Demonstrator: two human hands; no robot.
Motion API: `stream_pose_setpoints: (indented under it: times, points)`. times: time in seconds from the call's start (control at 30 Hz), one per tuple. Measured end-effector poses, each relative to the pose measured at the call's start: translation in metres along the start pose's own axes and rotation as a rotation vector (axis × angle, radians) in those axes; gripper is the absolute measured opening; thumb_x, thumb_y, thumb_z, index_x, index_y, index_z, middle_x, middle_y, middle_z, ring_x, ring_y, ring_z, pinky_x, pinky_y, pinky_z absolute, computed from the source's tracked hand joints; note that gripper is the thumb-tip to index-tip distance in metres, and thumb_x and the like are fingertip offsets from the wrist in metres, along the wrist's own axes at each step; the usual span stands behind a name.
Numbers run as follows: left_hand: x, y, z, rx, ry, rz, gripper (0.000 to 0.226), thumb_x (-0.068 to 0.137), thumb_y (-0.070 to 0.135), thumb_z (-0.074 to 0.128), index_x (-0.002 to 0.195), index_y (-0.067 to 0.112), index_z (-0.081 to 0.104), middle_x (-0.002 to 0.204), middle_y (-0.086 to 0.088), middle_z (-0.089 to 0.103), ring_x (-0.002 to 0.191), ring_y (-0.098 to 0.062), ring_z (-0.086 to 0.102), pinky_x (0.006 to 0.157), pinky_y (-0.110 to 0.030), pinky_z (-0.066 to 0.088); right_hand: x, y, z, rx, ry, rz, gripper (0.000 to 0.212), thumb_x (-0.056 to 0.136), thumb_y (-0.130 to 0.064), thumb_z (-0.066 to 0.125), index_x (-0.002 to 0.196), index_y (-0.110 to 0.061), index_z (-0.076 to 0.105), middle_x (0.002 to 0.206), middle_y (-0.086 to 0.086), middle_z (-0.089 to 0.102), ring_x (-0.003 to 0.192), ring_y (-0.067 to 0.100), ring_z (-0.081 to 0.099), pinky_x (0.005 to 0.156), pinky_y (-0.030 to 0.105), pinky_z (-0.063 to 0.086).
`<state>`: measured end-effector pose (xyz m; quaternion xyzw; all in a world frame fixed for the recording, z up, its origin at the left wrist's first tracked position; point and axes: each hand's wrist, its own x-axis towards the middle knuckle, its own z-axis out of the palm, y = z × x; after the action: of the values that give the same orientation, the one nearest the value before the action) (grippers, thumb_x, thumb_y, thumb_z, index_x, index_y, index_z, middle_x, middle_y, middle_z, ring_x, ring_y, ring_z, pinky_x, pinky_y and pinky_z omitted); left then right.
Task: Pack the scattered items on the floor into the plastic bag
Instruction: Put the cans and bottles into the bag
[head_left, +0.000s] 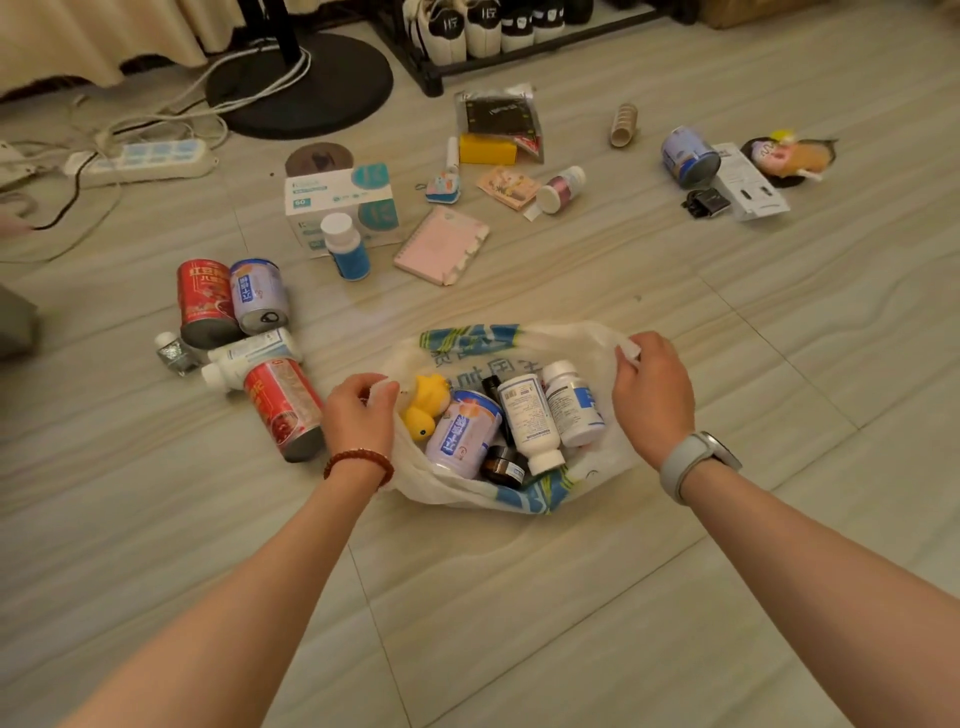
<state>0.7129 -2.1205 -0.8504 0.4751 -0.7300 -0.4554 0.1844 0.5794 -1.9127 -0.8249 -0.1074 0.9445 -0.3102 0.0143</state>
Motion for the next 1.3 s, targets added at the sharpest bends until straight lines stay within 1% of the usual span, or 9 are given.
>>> stream_pose_setpoints:
  times: [0.07, 0.13, 0.23, 0.3, 0.43, 0.67, 0.8, 1.0, 1.3]
  points:
    - [-0.002, 0.003, -0.006, 0.208, -0.048, 0.111, 0.022, 0.086, 0.019, 0.054, 0.100, 0.007, 0.064, 0.106, -0.016, 0.063, 0.095, -0.027, 0.057, 0.080, -0.029, 0.043, -0.003, -0.008, -0.006, -0.128, -0.088, -0.018, 0.030, 0.092, -0.016, 0.046, 0.119, -0.003, 0.050, 0.123, 0.019, 0.044, 0.103, 0.039, 0.052, 0.076, 0.039, 0.043]
    - [-0.009, 0.011, -0.018, 0.511, -0.226, 0.085, 0.034, 0.086, 0.027, 0.052, 0.116, 0.012, 0.056, 0.120, -0.016, 0.056, 0.108, -0.031, 0.053, 0.089, -0.038, 0.046, -0.009, -0.021, -0.016, -0.292, -0.281, 0.047, 0.043, 0.090, -0.022, 0.050, 0.129, -0.006, 0.043, 0.136, 0.018, 0.033, 0.118, 0.040, 0.041, 0.090, 0.045, 0.041]
    - [-0.033, 0.047, -0.047, 0.799, -0.439, 0.029, 0.056, 0.086, 0.037, 0.053, 0.135, 0.019, 0.034, 0.139, -0.012, 0.036, 0.126, -0.032, 0.037, 0.098, -0.045, 0.038, -0.024, -0.056, -0.049, -0.504, -0.510, 0.081, 0.061, 0.091, -0.032, 0.046, 0.142, -0.012, 0.021, 0.152, 0.016, 0.013, 0.139, 0.039, 0.015, 0.110, 0.052, 0.021]
    - [-0.056, 0.089, -0.077, 0.797, -0.416, 0.104, 0.054, 0.088, 0.036, 0.048, 0.137, 0.019, 0.031, 0.143, -0.009, 0.032, 0.130, -0.029, 0.032, 0.102, -0.045, 0.033, -0.037, -0.090, -0.081, -0.481, -0.580, -0.023, 0.058, 0.093, -0.030, 0.042, 0.144, -0.013, 0.020, 0.154, 0.014, 0.015, 0.141, 0.035, 0.012, 0.114, 0.048, 0.018]
    - [-0.117, 0.176, -0.169, 0.656, -0.326, 0.169, 0.048, 0.088, 0.028, 0.050, 0.133, 0.019, 0.038, 0.141, -0.007, 0.038, 0.130, -0.025, 0.034, 0.104, -0.042, 0.028, -0.079, -0.176, -0.165, -0.233, -0.607, -0.091, 0.042, 0.092, -0.018, 0.042, 0.133, -0.006, 0.042, 0.138, 0.017, 0.046, 0.128, 0.032, 0.040, 0.106, 0.038, 0.033]
    - [-0.198, 0.305, -0.357, 0.464, -0.207, -0.151, 0.043, 0.087, 0.021, 0.052, 0.128, 0.013, 0.046, 0.133, -0.013, 0.047, 0.125, -0.029, 0.040, 0.101, -0.043, 0.033, -0.147, -0.341, -0.328, 0.011, -0.638, 0.065, 0.033, 0.092, -0.008, 0.043, 0.122, -0.001, 0.053, 0.125, 0.019, 0.057, 0.118, 0.032, 0.051, 0.098, 0.032, 0.037]
    - [-0.220, 0.357, -0.440, 0.402, -0.251, -0.157, 0.040, 0.088, 0.022, 0.049, 0.126, 0.008, 0.049, 0.127, -0.017, 0.051, 0.121, -0.031, 0.046, 0.102, -0.041, 0.036, -0.172, -0.406, -0.387, 0.051, -0.666, 0.148, 0.033, 0.092, -0.009, 0.043, 0.123, -0.003, 0.053, 0.124, 0.017, 0.058, 0.116, 0.029, 0.053, 0.095, 0.031, 0.039]
    - [-0.182, 0.387, -0.497, 0.438, -0.282, -0.112, 0.037, 0.087, 0.014, 0.053, 0.123, 0.004, 0.050, 0.124, -0.018, 0.054, 0.118, -0.030, 0.047, 0.101, -0.035, 0.034, -0.164, -0.468, -0.406, 0.117, -0.649, 0.218, 0.035, 0.093, -0.011, 0.041, 0.126, -0.006, 0.050, 0.129, 0.013, 0.056, 0.119, 0.026, 0.051, 0.096, 0.028, 0.037]
    - [-0.006, 0.474, -0.475, 0.642, -0.460, 0.079, 0.039, 0.090, 0.020, 0.048, 0.127, 0.007, 0.046, 0.130, -0.016, 0.048, 0.121, -0.030, 0.043, 0.101, -0.039, 0.035, -0.051, -0.521, -0.365, 0.046, -0.697, 0.230, 0.041, 0.093, -0.015, 0.039, 0.131, -0.004, 0.045, 0.131, 0.020, 0.053, 0.123, 0.032, 0.047, 0.101, 0.042, 0.041]
